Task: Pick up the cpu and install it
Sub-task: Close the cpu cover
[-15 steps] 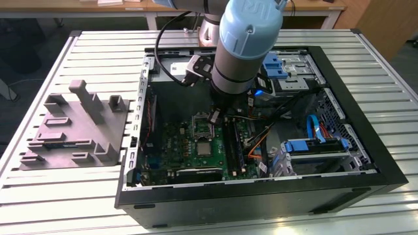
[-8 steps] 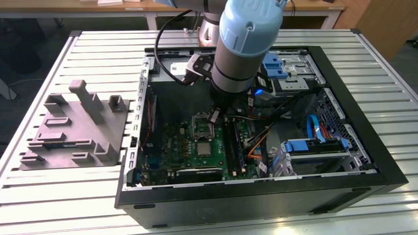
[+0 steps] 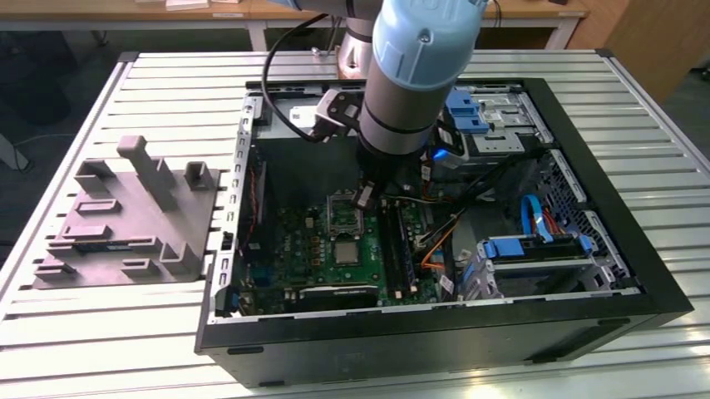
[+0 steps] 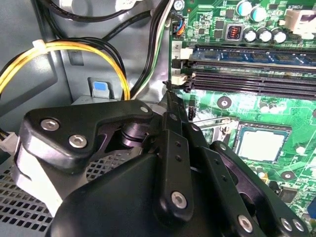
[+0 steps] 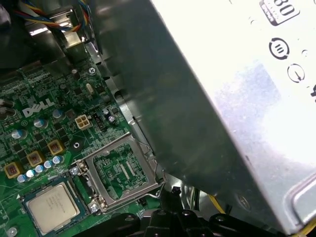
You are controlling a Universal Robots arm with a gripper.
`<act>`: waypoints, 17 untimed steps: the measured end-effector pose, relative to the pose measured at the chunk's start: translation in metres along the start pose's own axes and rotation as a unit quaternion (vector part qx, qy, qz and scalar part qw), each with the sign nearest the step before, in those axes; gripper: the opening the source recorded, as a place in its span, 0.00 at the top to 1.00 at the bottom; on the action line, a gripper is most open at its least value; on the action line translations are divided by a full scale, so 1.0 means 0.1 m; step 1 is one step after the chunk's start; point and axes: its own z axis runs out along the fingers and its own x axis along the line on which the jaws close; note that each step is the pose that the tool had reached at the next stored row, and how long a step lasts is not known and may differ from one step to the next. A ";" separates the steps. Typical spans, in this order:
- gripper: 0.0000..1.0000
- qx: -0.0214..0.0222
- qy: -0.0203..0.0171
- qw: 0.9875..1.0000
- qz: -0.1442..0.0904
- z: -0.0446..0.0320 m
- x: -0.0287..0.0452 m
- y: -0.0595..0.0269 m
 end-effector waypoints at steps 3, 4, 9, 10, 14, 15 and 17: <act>0.89 0.001 0.002 1.000 0.000 -0.020 -0.002 0.005; 0.89 0.001 0.002 1.000 0.000 -0.027 -0.003 0.006; 0.89 0.003 0.005 1.000 0.000 -0.061 -0.009 0.013; 0.89 0.003 0.006 1.000 0.000 -0.068 -0.010 0.014; 0.89 0.006 0.010 1.000 0.001 -0.098 -0.015 0.019; 0.89 0.007 0.012 1.000 0.001 -0.104 -0.016 0.020; 0.89 0.009 0.015 1.000 0.001 -0.118 -0.018 0.023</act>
